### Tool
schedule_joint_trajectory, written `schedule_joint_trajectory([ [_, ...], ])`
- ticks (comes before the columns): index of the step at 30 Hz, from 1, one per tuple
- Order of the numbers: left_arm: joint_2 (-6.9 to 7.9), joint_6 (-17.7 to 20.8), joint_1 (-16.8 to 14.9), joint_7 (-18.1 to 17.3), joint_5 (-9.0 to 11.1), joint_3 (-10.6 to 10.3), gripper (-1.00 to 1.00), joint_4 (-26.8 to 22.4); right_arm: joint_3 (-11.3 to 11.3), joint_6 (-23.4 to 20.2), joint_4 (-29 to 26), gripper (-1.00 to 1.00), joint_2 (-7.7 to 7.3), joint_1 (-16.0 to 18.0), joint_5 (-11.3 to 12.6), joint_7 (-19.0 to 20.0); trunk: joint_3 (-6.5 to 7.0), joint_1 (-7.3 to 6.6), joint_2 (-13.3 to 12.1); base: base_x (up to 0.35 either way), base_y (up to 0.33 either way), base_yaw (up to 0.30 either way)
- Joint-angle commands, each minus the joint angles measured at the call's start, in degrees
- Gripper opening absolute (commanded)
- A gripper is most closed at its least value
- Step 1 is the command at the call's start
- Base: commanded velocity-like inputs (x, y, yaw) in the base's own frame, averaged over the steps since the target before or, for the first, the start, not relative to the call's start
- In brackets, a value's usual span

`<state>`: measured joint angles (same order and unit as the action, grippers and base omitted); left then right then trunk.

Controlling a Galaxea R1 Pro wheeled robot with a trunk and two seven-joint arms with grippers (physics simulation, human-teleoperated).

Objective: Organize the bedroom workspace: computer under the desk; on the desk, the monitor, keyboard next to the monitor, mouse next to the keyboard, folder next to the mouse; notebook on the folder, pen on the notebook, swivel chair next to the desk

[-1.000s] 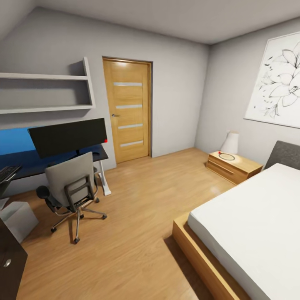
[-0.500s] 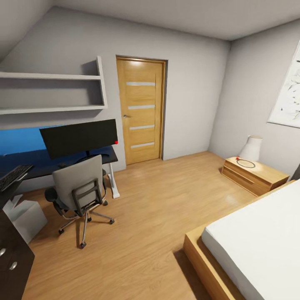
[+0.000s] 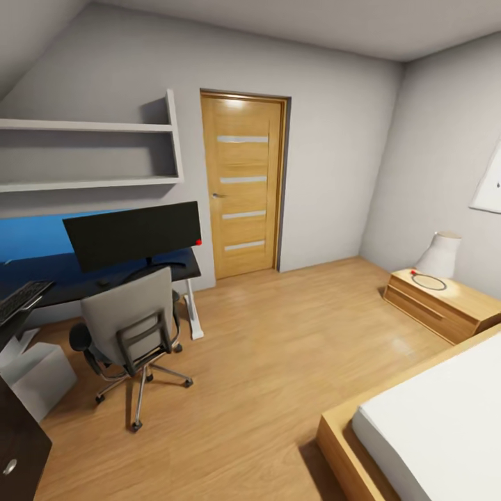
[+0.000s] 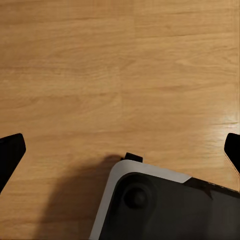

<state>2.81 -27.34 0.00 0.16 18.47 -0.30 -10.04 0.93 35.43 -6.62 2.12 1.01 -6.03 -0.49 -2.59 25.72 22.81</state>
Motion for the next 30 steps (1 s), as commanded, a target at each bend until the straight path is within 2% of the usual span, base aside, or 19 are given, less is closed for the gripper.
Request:
schedule_joint_trajectory([
  [1,0.0,-0.1,0.0,0.1,0.2,0.0,1.0,-0.1,0.0,0.1,0.0,1.0,-0.01,0.0,-0.2,0.0,-0.12,0.06,0.1,0.321,0.0,0.0],
  [4,0.0,-0.1,0.0,0.1,0.2,0.0,1.0,-0.1,0.0,0.1,0.0,1.0,-0.01,0.0,-0.1,0.0,-0.12,0.06,0.1,0.321,0.0,0.0],
  [13,0.0,0.0,0.0,0.1,0.2,0.0,1.0,-0.1,0.1,0.1,0.0,1.0,-0.01,0.0,-0.2,0.0,-0.12,0.06,0.1,0.318,0.043,0.207],
  [25,0.0,0.0,0.0,0.1,0.2,0.0,1.0,-0.1,0.0,0.1,0.0,1.0,-0.01,0.0,-0.1,-0.1,-0.2,0.06,0.1,0.27,0.226,0.039],
  [30,0.0,0.0,0.0,0.1,0.2,0.0,1.0,-0.1,0.0,0.2,0.0,1.0,-0.01,0.0,-0.1,-0.1,-0.13,0.06,0.1,0.255,0.254,-0.106],
])
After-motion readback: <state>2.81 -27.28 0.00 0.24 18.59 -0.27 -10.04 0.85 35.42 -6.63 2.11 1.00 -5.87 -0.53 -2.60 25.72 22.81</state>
